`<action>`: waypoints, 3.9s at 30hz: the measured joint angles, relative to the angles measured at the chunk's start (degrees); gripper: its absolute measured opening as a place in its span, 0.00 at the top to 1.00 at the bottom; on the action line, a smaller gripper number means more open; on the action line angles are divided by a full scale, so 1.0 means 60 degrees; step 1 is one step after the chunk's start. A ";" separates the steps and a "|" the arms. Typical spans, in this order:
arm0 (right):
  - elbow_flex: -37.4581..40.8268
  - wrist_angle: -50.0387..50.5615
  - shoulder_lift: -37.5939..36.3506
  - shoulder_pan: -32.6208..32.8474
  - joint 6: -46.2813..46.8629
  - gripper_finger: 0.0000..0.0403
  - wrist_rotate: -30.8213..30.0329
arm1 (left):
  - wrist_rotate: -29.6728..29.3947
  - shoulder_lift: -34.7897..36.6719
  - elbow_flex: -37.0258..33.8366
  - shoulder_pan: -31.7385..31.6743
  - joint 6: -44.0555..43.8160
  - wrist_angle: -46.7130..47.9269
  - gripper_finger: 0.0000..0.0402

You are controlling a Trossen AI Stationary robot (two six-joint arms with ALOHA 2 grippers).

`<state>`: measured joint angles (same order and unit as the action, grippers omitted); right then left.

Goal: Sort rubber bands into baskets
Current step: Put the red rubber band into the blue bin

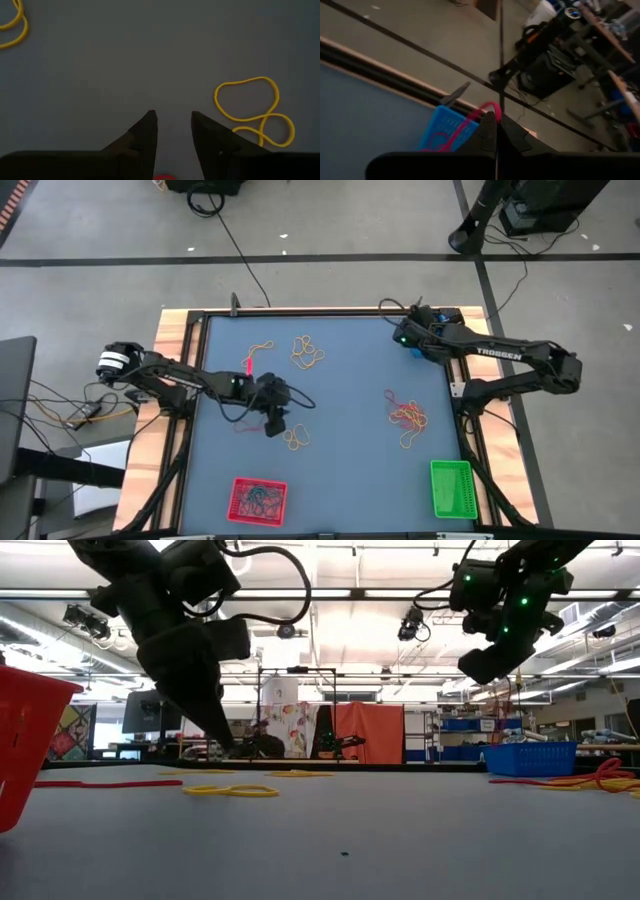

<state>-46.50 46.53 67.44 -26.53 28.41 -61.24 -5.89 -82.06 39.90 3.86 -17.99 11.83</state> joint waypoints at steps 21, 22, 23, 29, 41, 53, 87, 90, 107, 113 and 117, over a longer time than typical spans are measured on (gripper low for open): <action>0.0000 -0.0054 0.0014 -0.1305 0.0764 0.94 0.3357 | -0.0004 0.0000 0.0000 0.0344 -0.0045 0.0253 0.69; 0.0000 -0.0101 0.0014 -0.1447 0.0710 0.92 0.3808 | -0.0004 0.0000 0.0000 0.0350 -0.0045 0.0310 0.69; 0.0000 -0.0116 0.0014 -0.1554 0.0664 0.90 0.4034 | -0.0004 0.0000 0.0000 0.0350 -0.0045 0.0345 0.69; 0.0002 -0.0032 0.0014 -0.1945 0.0585 0.76 0.3905 | -0.0011 0.0000 0.0000 0.0343 -0.0123 0.0639 0.69; 0.0007 0.1053 0.0014 -0.2154 0.1593 0.44 0.3761 | -0.0530 -0.0004 0.0000 0.1098 -0.1579 0.3672 0.69; 0.0131 0.0014 0.0011 -0.0474 0.1365 0.40 0.5025 | -0.0794 0.0000 -0.0105 0.1341 -0.1467 0.3794 0.69; 0.1904 -1.4825 0.5595 0.5146 -0.0791 0.47 0.7110 | -0.0942 -0.0022 0.0632 0.0980 0.0389 0.1633 1.00; 0.1184 -1.4895 0.6215 0.5235 -0.1158 0.48 0.7290 | -0.0980 -0.0022 0.0680 0.0984 0.0746 0.1150 1.00; -0.1152 -1.4889 0.8253 0.5217 -0.1692 0.51 0.8911 | -0.1086 -0.0007 0.0692 0.0980 0.1496 -0.0410 1.00; -0.1166 -1.4814 0.8260 0.5210 -0.1683 0.61 0.8980 | -0.1122 -0.0007 0.0696 0.0980 0.1496 -0.0471 1.00; -0.1166 -1.4828 0.8198 0.5231 -0.1684 0.71 0.9006 | -0.1162 -0.0007 0.0696 0.0980 0.1496 -0.0514 1.00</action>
<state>-53.49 -42.44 116.63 4.86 18.31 -7.20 -12.86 -82.11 44.07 9.74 -9.02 8.75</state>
